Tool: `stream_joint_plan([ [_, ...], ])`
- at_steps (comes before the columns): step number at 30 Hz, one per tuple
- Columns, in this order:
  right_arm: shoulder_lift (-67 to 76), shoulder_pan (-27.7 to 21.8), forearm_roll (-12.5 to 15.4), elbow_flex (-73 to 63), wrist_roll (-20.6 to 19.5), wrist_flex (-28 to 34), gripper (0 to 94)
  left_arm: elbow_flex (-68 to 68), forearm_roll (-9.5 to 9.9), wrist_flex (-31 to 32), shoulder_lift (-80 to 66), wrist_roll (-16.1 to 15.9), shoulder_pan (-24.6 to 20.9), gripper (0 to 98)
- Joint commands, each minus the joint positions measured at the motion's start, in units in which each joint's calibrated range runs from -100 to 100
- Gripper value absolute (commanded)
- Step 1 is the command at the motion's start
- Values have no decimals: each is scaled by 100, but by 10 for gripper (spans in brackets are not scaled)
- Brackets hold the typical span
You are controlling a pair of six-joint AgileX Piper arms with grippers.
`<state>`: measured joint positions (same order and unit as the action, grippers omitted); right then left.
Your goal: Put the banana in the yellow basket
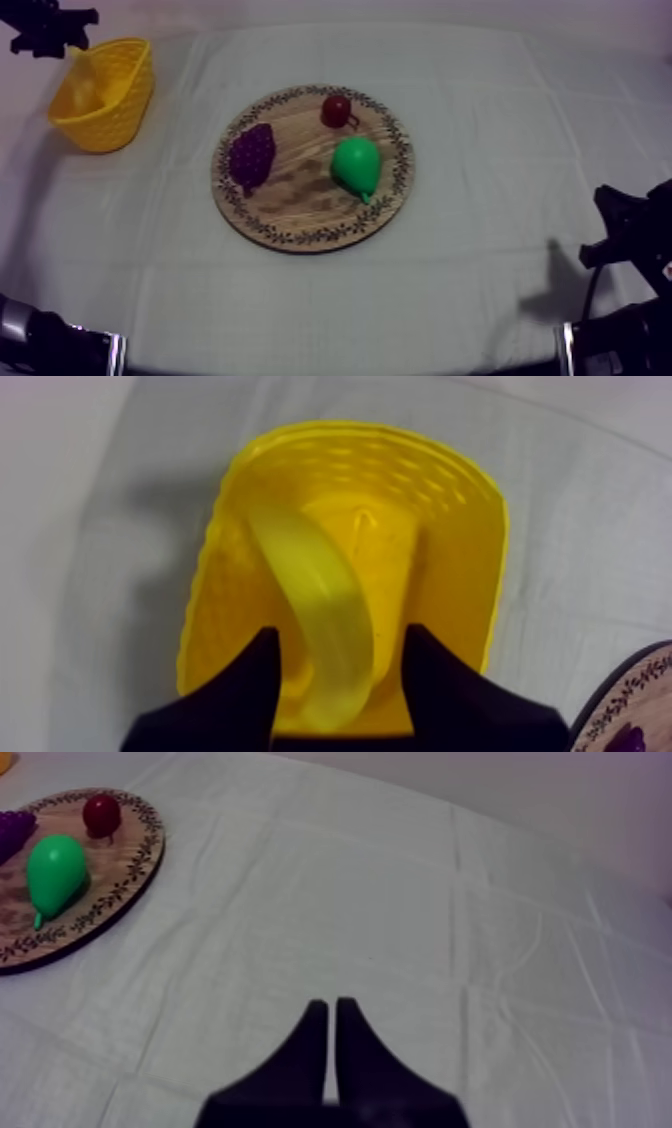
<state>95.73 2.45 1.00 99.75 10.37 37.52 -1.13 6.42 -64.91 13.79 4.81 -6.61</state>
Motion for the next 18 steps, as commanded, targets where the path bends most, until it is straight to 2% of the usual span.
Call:
stream_joint_plan([
  [1, 3, 0, 0, 2, 1, 15, 4, 135, -15, 29, -185, -10, -5, 575],
  [7, 3, 0, 0, 2, 1, 15, 4, 722, -50, 110, -1227, 13, 20, 593],
  [18, 3, 0, 0, 2, 1, 15, 4, 2124, -60, 29, -4240, 43, 234, 485],
])
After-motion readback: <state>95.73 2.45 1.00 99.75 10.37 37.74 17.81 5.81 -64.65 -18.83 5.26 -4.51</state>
